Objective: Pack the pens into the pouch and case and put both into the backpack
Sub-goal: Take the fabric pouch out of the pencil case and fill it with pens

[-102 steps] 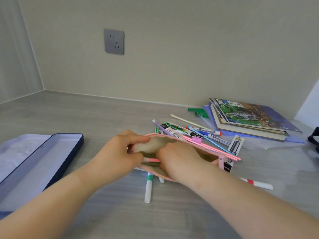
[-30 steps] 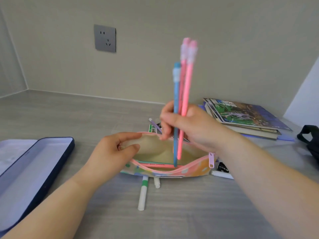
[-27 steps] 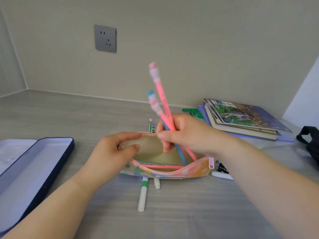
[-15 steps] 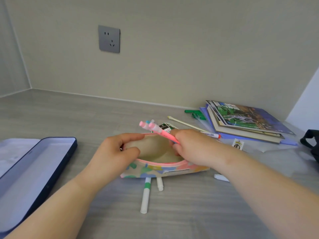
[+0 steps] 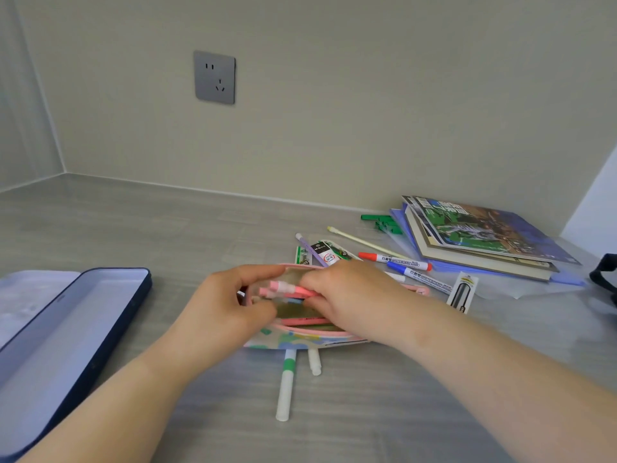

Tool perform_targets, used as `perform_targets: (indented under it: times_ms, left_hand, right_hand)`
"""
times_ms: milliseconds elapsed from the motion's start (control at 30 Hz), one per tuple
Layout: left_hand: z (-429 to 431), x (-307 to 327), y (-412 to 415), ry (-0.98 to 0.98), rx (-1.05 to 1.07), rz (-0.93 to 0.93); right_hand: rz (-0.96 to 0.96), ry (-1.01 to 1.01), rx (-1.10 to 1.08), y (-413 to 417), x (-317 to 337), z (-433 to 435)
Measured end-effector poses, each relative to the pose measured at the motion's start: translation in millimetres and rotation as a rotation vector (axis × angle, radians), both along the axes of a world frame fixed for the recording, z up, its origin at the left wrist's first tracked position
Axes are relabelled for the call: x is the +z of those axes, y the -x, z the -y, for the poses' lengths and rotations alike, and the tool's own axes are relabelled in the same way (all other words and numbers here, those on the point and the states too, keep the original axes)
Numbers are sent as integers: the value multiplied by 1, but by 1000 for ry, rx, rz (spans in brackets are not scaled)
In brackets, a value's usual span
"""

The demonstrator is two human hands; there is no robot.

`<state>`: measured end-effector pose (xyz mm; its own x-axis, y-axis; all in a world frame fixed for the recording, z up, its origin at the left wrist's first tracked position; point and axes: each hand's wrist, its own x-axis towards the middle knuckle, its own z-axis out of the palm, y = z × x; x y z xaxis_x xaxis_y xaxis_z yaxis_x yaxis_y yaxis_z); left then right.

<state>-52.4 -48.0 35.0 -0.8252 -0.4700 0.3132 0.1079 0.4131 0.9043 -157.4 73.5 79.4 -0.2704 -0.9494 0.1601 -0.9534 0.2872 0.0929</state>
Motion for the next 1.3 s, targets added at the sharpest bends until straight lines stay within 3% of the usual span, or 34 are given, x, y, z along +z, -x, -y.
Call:
perform_targets:
  times_ms: [267, 500, 567, 667, 767, 933, 1033, 1300]
  left_hand:
    - [-10, 5, -3, 1, 33, -42]
    - [-5, 8, -7, -29, 100, -82]
    - [2, 8, -7, -49, 156, -98]
    - [9, 8, -7, -55, 248, -123]
    - [16, 8, -7, -69, 337, -115]
    - [25, 4, -3, -41, 404, -55]
    - [26, 3, -2, -50, 403, -21]
    - [27, 4, 1, -20, 343, 9]
  right_hand:
    - [6, -157, -48, -5, -11, 4]
    - [83, -141, -44, -8, -11, 1]
    - [140, -60, 2, -10, -2, -4]
    - [276, 319, 33, -2, 20, -7]
    - [351, 541, -111, 32, 33, -1]
    - [591, 314, -342, 89, 4, 24]
    - [624, 275, -388, 104, -17, 39]
    - [358, 19, -438, 106, -34, 68]
